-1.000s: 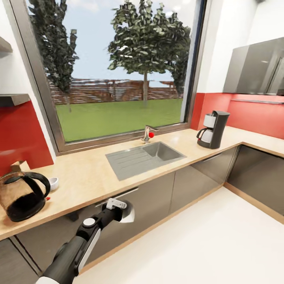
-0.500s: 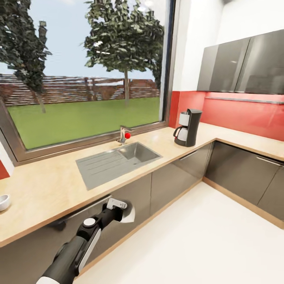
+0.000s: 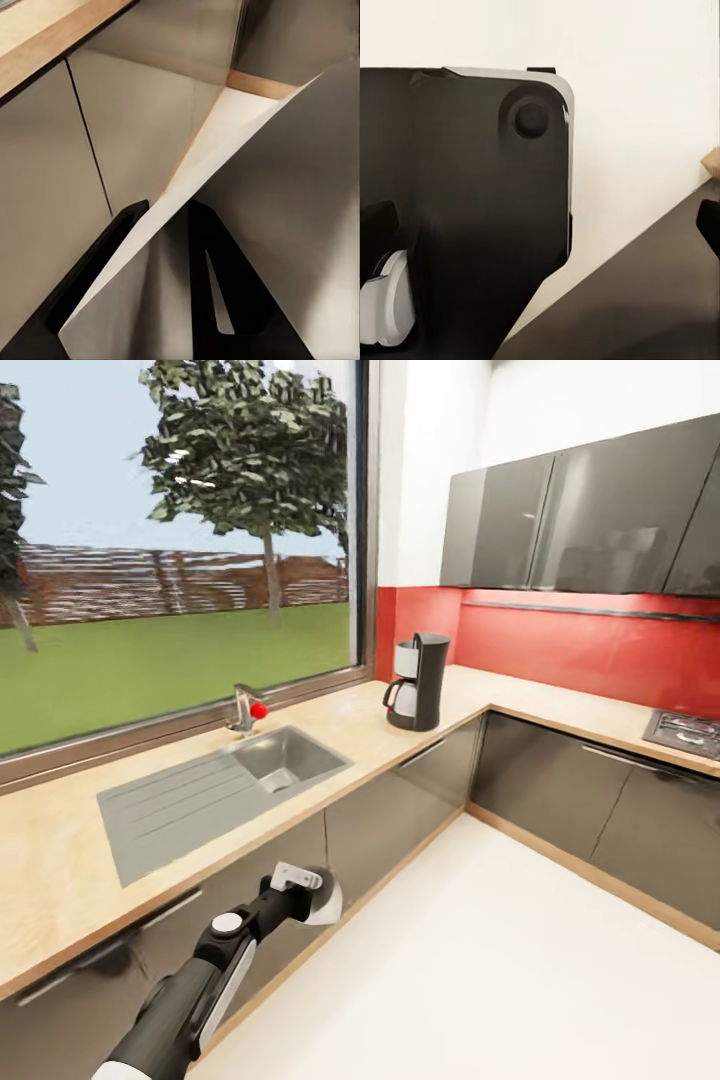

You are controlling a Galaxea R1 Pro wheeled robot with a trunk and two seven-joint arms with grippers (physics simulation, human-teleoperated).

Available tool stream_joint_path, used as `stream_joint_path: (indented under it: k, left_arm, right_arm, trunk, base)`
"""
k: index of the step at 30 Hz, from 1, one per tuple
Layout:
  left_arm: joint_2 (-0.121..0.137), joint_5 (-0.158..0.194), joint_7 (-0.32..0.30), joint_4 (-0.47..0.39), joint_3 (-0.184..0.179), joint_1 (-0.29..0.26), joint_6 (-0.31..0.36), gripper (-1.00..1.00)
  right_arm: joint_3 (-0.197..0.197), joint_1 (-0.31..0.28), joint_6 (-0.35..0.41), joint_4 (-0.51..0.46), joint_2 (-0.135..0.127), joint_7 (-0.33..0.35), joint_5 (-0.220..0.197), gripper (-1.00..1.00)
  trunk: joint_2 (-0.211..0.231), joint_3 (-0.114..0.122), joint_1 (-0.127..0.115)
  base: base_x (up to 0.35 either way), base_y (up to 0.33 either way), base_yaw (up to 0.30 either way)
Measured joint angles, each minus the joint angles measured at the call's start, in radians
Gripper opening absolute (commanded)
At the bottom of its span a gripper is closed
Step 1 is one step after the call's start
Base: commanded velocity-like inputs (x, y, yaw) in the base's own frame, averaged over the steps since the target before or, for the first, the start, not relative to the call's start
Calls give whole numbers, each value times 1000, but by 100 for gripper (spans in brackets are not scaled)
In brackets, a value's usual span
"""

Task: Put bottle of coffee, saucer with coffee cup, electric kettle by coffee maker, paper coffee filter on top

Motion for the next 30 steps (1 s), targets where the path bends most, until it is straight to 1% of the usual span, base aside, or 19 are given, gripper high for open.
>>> stream_joint_path:
  k: [15, 19, 30]
  left_arm:
    - [0, 0, 0, 0, 0, 0, 1, -100]
    - [0, 0, 0, 0, 0, 0, 1, -100]
    - [0, 0, -1, 0, 0, 0, 1, -100]
  right_arm:
    - [0, 0, 0, 0, 0, -2, 1, 100]
    - [0, 0, 0, 0, 0, -3, 1, 100]
    - [1, 0, 0, 1, 0, -4, 4, 100]
  trunk:
    - [0, -11, 0]
    - [0, -12, 0]
    - [0, -12, 0]
  base:
    - [246, -186, -264]
    - [246, -184, -71]
    - [250, -181, -3]
